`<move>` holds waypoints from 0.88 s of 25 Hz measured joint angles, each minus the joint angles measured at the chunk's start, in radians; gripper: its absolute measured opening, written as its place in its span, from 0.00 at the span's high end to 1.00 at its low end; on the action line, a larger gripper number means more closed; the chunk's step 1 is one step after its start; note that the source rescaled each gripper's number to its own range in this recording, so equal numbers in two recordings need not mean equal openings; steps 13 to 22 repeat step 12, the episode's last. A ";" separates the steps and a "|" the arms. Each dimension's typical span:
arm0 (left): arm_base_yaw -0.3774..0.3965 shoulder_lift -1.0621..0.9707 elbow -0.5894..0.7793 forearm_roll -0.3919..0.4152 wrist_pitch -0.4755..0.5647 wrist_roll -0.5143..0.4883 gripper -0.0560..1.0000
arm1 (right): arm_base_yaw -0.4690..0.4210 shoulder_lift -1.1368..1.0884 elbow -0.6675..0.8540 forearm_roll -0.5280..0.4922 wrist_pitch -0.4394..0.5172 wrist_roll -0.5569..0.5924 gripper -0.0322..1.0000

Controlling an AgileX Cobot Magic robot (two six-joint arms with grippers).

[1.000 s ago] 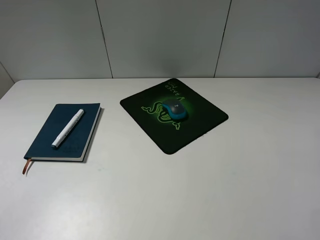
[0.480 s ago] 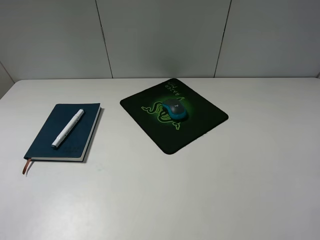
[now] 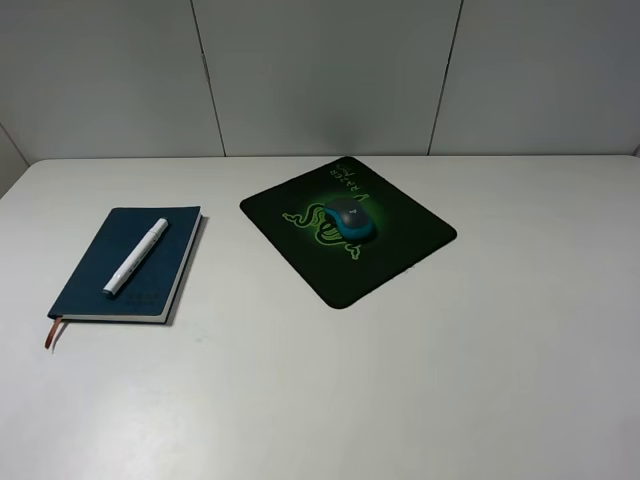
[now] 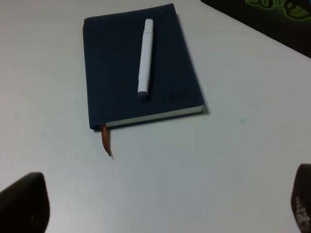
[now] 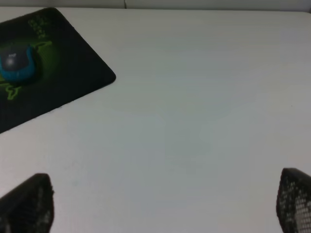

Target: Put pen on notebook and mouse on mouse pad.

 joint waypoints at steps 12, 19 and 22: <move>0.000 0.000 0.000 0.000 0.000 0.000 0.00 | 0.000 0.000 0.000 0.000 0.000 0.000 0.00; 0.000 0.000 0.000 0.000 0.000 0.000 0.00 | 0.000 0.000 0.000 0.000 0.000 0.000 0.00; 0.000 0.000 0.000 0.000 0.000 0.000 0.00 | 0.000 0.000 0.000 0.000 0.000 0.000 0.00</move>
